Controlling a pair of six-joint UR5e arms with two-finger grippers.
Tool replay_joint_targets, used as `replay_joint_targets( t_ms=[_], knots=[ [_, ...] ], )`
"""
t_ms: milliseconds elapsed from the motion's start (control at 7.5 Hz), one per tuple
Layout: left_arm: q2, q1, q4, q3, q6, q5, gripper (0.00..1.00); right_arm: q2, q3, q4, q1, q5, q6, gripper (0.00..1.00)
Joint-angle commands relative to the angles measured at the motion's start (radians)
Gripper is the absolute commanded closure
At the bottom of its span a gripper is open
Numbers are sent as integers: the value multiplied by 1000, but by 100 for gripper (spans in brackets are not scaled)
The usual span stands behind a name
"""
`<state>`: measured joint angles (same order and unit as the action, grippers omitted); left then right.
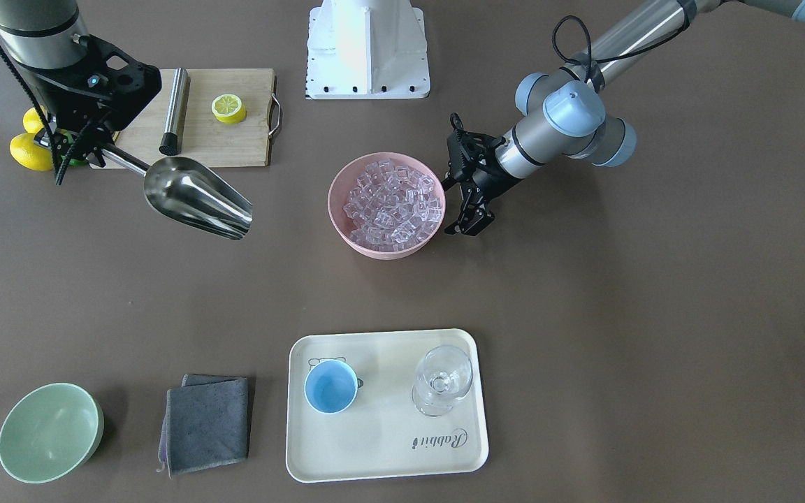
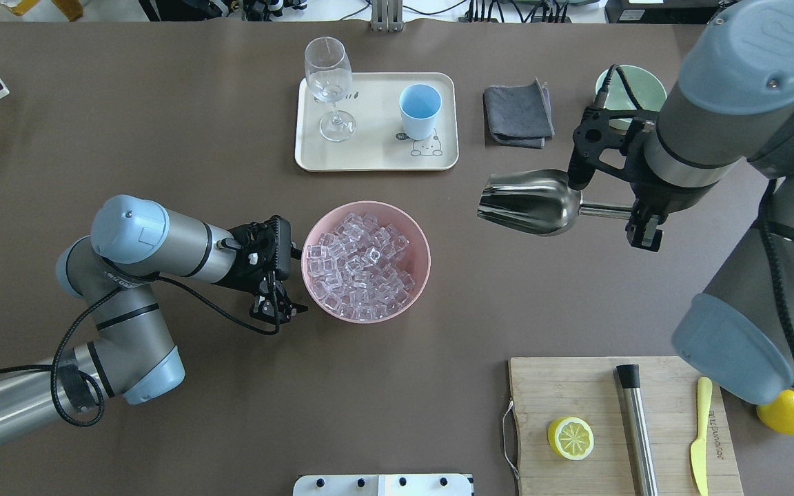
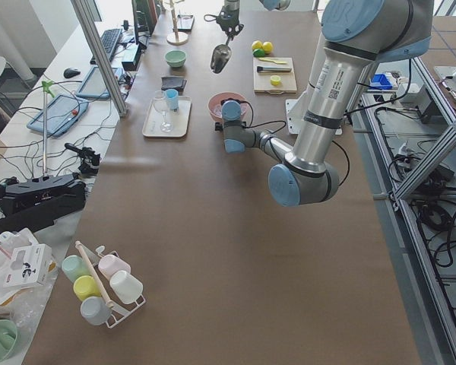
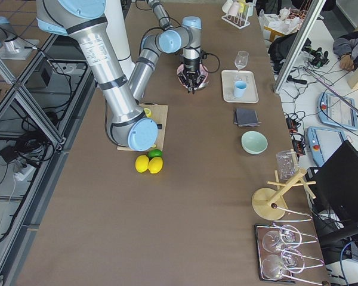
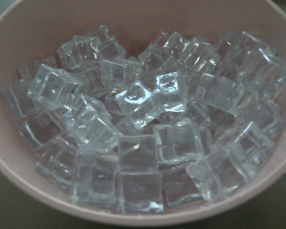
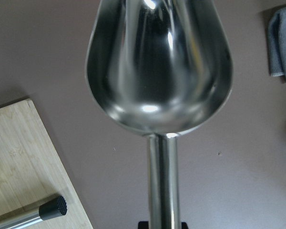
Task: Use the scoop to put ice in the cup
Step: 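Lift the metal scoop with the right gripper and carry it toward the bowl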
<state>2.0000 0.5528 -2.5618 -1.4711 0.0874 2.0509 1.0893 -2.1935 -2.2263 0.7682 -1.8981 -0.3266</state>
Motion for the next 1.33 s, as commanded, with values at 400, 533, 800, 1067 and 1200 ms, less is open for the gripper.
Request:
replay_joint_targets(
  t_ms=[400, 533, 800, 1067, 1200],
  knots=[
    [0, 1, 0, 0, 0, 0, 1, -300, 99, -362, -119, 94, -2, 100],
    [0, -1, 0, 0, 0, 0, 1, -374, 154, -422, -142, 109, -2, 100],
    [0, 1, 0, 0, 0, 0, 1, -432, 256, -437, -181, 158, -2, 100],
    [0, -1, 0, 0, -2, 0, 1, -440, 274, -437, -187, 168, -3, 100],
    [0, -1, 0, 0, -2, 0, 1, -465, 297, -440, -199, 169, -3, 100]
  ],
)
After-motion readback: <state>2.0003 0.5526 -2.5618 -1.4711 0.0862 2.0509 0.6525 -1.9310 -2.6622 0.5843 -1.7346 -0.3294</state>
